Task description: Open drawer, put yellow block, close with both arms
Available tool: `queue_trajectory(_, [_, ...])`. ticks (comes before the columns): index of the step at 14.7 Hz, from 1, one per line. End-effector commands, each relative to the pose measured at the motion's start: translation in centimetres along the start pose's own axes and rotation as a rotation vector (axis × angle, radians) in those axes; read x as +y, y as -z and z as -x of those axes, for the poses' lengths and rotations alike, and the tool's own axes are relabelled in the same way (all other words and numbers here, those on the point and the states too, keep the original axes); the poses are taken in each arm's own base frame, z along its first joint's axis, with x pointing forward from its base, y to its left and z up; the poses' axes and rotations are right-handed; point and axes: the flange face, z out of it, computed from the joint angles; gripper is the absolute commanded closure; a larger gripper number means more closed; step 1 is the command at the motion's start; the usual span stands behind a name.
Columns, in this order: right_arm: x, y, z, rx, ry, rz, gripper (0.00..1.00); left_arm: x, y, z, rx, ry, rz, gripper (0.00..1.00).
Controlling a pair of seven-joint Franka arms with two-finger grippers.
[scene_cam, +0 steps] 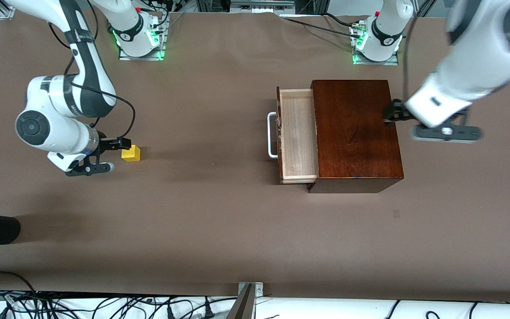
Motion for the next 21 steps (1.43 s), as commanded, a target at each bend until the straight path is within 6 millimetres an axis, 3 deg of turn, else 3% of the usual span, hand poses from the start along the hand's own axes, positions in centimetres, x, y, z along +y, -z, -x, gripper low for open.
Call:
queue_trajectory(1, [0.1, -3.1, 1.7, 0.048, -0.02, -0.015, 0.0, -4.7, 1.1, 2.4, 0.017, -0.011, 0.028, 0.0])
queue_trajectory(4, [0.3, -6.7, 2.8, 0.114, -0.023, -0.004, 0.0, -7.6, 3.4, 3.4, 0.096, 0.044, 0.014, 0.0])
queue_trajectory(7, [0.3, -9.0, 2.9, 0.109, -0.023, 0.005, 0.0, -10.5, 2.6, 4.0, 0.082, 0.1, 0.018, 0.0])
queue_trajectory(9, [0.3, -10.3, 2.8, 0.104, -0.024, 0.011, 0.0, -10.5, 3.2, 5.2, 0.091, 0.091, 0.026, 0.0])
queue_trajectory(14, [0.3, -11.9, 2.7, 0.09, -0.025, 0.017, 0.02, -10.3, 3.3, 5.0, 0.085, 0.078, 0.014, 0.0])
queue_trajectory(15, [0.4, -12.0, 2.7, 0.088, -0.031, 0.013, 0.06, -10.2, 3.3, 5.0, 0.085, 0.075, 0.013, 0.0])
queue_trajectory(17, [0.3, -12.1, 2.7, 0.086, -0.048, -0.003, 0.24, -10.0, 3.4, 4.9, 0.088, 0.073, 0.011, 0.0])
queue_trajectory(19, [-0.1, -12.4, 2.7, 0.077, -0.044, -0.005, 0.58, -9.9, 3.4, 4.9, 0.09, 0.07, 0.011, 0.0])
queue_trajectory(21, [-0.1, -11.5, 2.6, 0.087, -0.026, -0.008, 0.82, -9.7, 3.5, 4.9, 0.09, 0.066, 0.011, 0.0])
